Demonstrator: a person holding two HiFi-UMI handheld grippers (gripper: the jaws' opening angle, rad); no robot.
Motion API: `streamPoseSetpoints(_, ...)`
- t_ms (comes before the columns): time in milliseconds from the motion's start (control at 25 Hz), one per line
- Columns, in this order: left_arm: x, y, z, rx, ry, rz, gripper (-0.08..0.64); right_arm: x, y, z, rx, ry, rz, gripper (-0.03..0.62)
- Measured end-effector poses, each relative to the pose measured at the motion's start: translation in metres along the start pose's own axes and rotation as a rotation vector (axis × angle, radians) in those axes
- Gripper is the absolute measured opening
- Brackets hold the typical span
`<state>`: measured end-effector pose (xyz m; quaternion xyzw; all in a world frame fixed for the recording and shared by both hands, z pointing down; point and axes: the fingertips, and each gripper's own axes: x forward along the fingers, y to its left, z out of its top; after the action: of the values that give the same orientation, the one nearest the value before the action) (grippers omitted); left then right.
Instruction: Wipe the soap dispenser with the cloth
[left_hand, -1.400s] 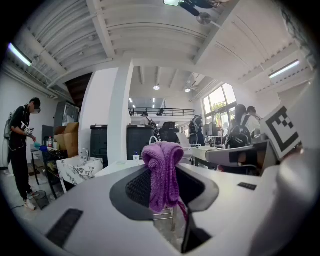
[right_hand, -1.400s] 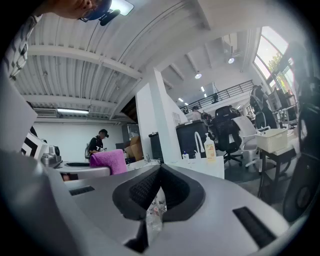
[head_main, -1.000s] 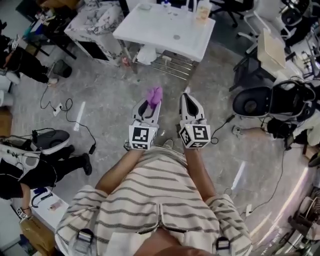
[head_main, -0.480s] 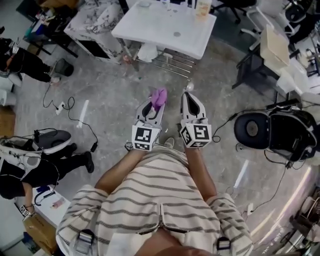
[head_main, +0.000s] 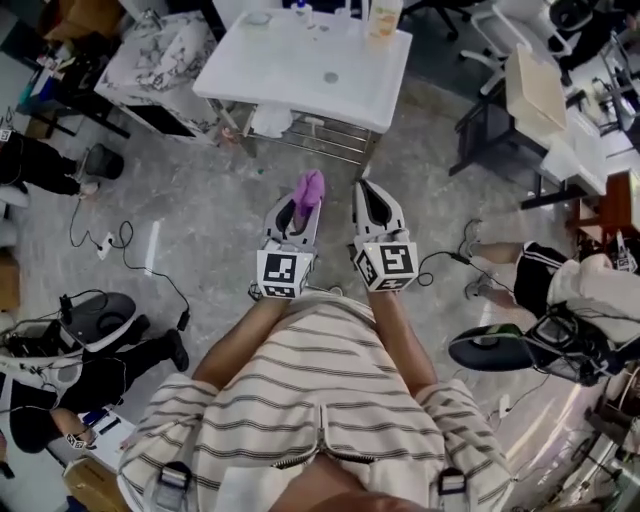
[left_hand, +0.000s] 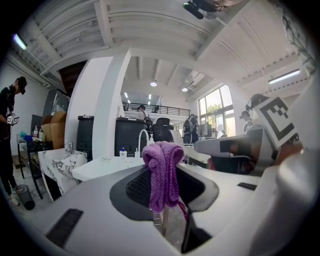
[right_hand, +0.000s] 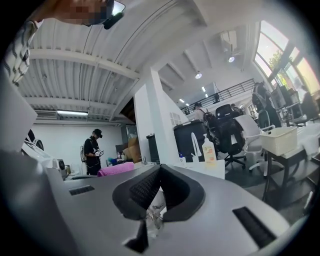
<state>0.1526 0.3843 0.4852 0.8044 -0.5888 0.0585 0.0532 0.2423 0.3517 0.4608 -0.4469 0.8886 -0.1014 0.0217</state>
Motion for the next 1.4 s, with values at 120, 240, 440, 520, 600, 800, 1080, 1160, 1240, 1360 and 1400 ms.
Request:
streamPoseSetpoints(120,0.032,0.036,0.006,0.008,-0.001,0.012,0.119,0.047,-0.005,-0.002,-0.002,0.006,0.011,0.009)
streamPoseSetpoints(240,0.071,0.084,0.012,0.002,0.004,0.02,0.12,0.105,-0.011,-0.002,0.002,0.016,0.003,0.009)
streamPoseSetpoints(440,0.131,0.16,0.033,-0.01,0.02,0.004,0.12,0.195,-0.017,0.012,0.016,0.033,-0.032,0.009)
streamPoseSetpoints(520,0.156,0.187,0.04,-0.01,0.027,-0.007,0.12,0.23,-0.019,0.017,0.014,0.038,-0.041,0.009)
streamPoseSetpoints(600,0.183,0.214,0.047,-0.009,0.032,-0.021,0.12,0.267,-0.023,0.023,0.016,0.038,-0.053,0.009)
streamPoseSetpoints(800,0.238,0.273,0.063,-0.009,0.04,-0.047,0.118,0.344,-0.036,0.031,0.02,0.051,-0.092,0.009)
streamPoseSetpoints(1080,0.291,0.322,0.067,-0.012,0.047,-0.093,0.119,0.414,-0.05,0.036,0.015,0.054,-0.133,0.009)
streamPoseSetpoints(1160,0.303,0.332,0.072,-0.019,0.046,-0.101,0.12,0.428,-0.055,0.041,0.013,0.059,-0.142,0.009)
streamPoseSetpoints(1240,0.312,0.338,0.075,-0.023,0.044,-0.106,0.12,0.438,-0.057,0.044,0.009,0.068,-0.146,0.009)
streamPoseSetpoints(1360,0.323,0.345,0.077,-0.031,0.044,-0.102,0.119,0.45,-0.06,0.044,0.0,0.079,-0.142,0.009)
streamPoseSetpoints(1400,0.327,0.347,0.076,-0.032,0.047,-0.102,0.119,0.453,-0.062,0.043,0.0,0.082,-0.141,0.009)
